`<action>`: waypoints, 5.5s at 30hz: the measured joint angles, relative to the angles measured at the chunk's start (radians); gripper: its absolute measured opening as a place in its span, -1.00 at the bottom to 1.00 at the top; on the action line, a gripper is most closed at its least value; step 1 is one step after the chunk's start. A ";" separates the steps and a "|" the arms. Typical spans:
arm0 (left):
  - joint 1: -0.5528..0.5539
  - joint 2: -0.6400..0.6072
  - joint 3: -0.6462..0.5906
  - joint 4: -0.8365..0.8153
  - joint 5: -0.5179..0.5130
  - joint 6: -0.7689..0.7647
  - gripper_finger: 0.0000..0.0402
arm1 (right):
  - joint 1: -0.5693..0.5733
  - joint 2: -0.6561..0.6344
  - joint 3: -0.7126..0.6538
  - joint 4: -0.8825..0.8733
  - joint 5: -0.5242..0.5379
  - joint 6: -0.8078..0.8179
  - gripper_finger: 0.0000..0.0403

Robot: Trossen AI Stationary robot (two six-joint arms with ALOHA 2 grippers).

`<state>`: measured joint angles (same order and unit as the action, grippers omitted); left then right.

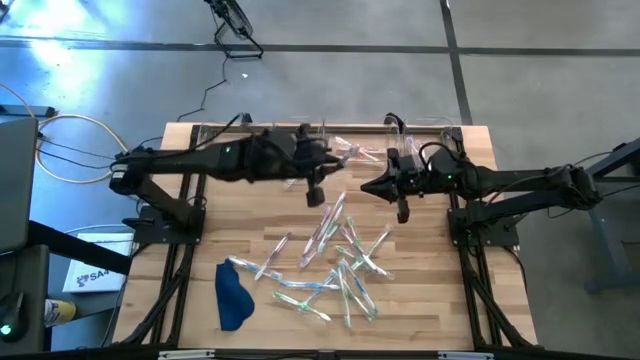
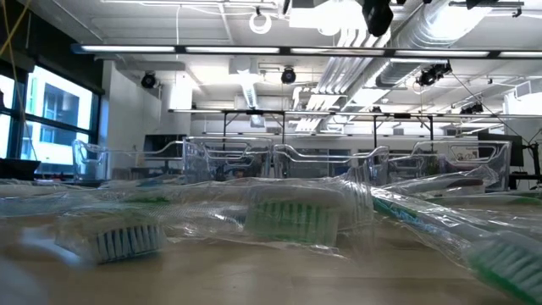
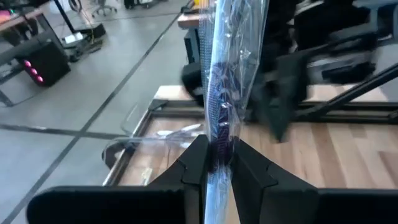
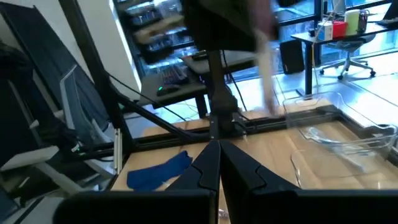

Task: Pick & Place Toothbrushes
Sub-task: Put the purple toothbrush into the right transparent bin

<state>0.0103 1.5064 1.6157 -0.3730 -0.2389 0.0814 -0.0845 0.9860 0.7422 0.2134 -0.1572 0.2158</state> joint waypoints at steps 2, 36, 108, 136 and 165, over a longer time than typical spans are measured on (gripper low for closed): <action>0.031 0.005 -0.002 0.033 0.042 0.026 -0.79 | 0.000 -0.011 0.000 -0.008 0.008 0.001 -0.98; 0.186 0.141 -0.001 0.269 0.330 0.071 -0.79 | -0.003 -0.167 0.000 -0.075 0.264 -0.101 -0.98; 0.166 0.159 -0.001 0.276 0.434 0.123 -0.79 | -0.003 -0.111 0.000 0.044 0.338 0.017 -0.08; 0.166 0.159 -0.001 0.259 0.444 0.123 -0.79 | -0.002 0.004 0.000 0.203 0.250 -0.111 -0.35; 0.165 0.157 -0.001 0.256 0.452 0.112 -0.78 | -0.003 0.003 0.000 0.188 0.207 -0.084 -0.94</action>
<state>0.1757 1.6638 1.6142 -0.1165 0.2127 0.1932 -0.0873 0.9890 0.7425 0.4011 0.0502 0.1317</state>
